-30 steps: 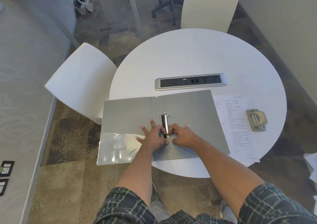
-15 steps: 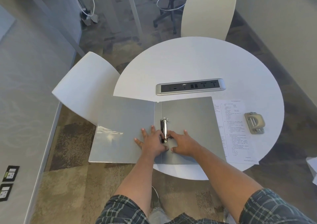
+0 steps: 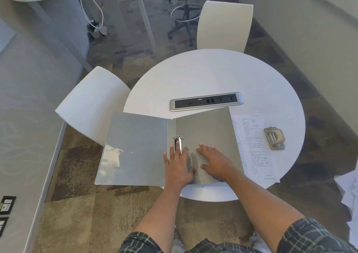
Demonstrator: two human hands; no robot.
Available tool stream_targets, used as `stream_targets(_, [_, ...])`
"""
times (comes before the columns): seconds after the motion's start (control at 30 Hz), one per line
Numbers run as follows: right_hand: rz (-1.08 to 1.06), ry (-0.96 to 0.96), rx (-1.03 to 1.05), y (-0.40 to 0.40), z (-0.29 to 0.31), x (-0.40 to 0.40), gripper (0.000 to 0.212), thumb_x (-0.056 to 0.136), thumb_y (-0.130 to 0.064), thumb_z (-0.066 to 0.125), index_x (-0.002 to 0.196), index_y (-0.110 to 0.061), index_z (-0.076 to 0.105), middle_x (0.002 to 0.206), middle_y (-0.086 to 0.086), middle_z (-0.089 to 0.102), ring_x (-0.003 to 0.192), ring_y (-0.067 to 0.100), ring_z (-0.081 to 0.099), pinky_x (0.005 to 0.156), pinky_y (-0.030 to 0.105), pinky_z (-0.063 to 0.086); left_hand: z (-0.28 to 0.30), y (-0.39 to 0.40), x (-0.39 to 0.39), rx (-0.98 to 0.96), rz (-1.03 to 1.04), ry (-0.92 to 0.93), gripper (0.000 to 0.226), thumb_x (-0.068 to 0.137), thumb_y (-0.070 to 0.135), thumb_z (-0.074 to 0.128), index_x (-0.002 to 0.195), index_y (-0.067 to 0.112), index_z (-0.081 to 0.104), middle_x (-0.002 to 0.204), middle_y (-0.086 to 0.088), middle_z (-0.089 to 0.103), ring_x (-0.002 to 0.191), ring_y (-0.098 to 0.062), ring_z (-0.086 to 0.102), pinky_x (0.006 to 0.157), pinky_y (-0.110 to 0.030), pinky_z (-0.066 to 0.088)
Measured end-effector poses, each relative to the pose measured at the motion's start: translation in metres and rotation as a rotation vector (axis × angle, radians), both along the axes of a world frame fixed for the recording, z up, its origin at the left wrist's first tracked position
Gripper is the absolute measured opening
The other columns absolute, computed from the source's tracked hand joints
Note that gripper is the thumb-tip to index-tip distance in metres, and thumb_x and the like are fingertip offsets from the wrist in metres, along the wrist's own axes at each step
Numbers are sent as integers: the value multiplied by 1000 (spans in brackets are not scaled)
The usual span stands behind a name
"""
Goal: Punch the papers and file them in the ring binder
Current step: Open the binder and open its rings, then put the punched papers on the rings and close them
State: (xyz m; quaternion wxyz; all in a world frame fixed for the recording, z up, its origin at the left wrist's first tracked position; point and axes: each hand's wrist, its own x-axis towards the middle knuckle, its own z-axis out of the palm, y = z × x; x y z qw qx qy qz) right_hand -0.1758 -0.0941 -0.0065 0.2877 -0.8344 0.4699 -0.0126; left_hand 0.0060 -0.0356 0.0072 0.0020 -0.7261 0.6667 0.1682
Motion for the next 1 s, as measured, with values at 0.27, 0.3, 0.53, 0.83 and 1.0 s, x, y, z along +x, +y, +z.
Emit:
stream_targets(0.27, [-237, 21, -60, 4, 7, -38, 47, 105, -29, 57, 151, -18, 52, 167, 2, 35, 153, 21, 34, 125, 33, 21, -6, -12, -33, 175, -246, 23, 96, 93, 52, 63, 166, 24, 6, 174, -3, -6, 161, -29, -6, 130, -46, 4])
stream_targets(0.3, [-315, 11, -44, 5, 7, -43, 45, 105, -28, 57, 149, -20, 54, 165, 0, 39, 150, 21, 38, 122, 36, 29, -6, -14, -36, 216, -237, 20, 97, 93, 53, 63, 166, 25, 5, 174, -4, -7, 161, -30, -6, 130, -47, 4])
stream_targets(0.53, [-876, 140, 18, 4, 13, -86, 49, 98, -32, 63, 140, -10, 53, 143, 8, 57, 129, 30, 53, 100, 44, 47, -11, -25, -46, 391, -176, 15, 108, 88, 58, 67, 165, 28, -2, 173, -3, -14, 160, -36, -6, 129, -50, 9])
stream_targets(0.83, [-1114, 415, 214, 4, 13, -106, 96, 83, -65, 73, 146, -4, 36, 144, 18, 47, 132, 35, 49, 105, 51, 45, -3, -40, -50, 458, -170, 7, 89, 86, 38, 79, 157, 27, 26, 174, -1, 2, 159, -38, 12, 119, -53, 36])
stream_targets(1.0, [-1169, 416, 231, 1, 11, -110, 107, 76, -69, 77, 148, -3, 35, 145, 22, 46, 135, 39, 48, 108, 51, 45, -1, -46, -48, 481, -217, -44, 83, 87, 35, 78, 155, 28, 30, 174, -3, 7, 157, -40, 20, 119, -49, 37])
